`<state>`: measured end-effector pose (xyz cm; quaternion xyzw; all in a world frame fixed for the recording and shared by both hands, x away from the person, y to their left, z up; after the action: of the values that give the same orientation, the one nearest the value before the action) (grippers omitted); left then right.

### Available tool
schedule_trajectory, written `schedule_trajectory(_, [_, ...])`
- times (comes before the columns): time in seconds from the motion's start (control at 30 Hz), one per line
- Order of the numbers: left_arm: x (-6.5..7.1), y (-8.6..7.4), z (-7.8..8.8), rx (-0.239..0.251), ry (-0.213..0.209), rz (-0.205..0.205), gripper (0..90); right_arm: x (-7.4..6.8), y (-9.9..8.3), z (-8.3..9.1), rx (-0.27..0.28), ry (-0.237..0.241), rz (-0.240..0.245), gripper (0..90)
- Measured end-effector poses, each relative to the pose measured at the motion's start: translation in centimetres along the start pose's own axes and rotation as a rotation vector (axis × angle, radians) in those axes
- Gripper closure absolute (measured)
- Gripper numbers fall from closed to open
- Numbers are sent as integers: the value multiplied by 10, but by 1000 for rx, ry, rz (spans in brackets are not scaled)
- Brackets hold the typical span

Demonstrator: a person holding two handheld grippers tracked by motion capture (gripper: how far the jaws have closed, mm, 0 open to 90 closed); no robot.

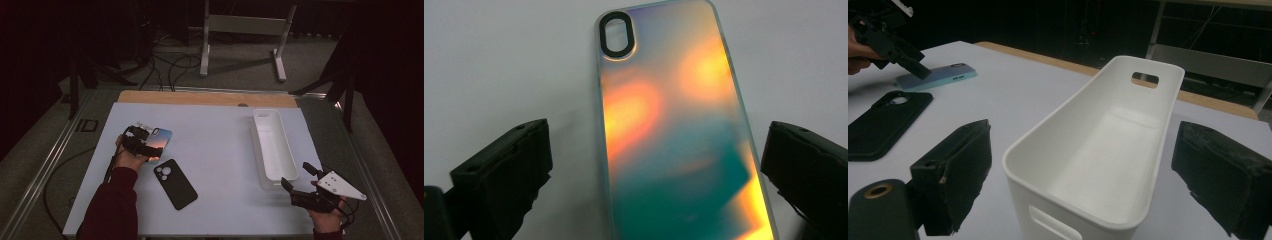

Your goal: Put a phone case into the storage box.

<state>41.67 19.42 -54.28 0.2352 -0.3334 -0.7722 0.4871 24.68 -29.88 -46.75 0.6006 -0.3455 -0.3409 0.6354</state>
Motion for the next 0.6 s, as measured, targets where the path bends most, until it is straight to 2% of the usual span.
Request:
schedule_trajectory(0.43, [3, -3, -8, -35, -19, 28, 14, 0, -1, 0, -2, -1, -1, 89])
schedule_trajectory(0.6, [5, -5, -12, -57, -20, 26, 30, 0, -1, 0, -3, -1, -1, 88])
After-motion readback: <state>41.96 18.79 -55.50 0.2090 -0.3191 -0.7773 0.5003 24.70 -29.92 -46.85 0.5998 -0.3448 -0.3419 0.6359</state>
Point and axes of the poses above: each handheld gripper's, and its own axes: z roughly backward along the jaws, y roughly out of its top, x roughly to its right, the point moved 4 cm from there along -z, roughly forward along the jaws, and after that the axes turned 15 degrees about x, right-handed, at the moved point
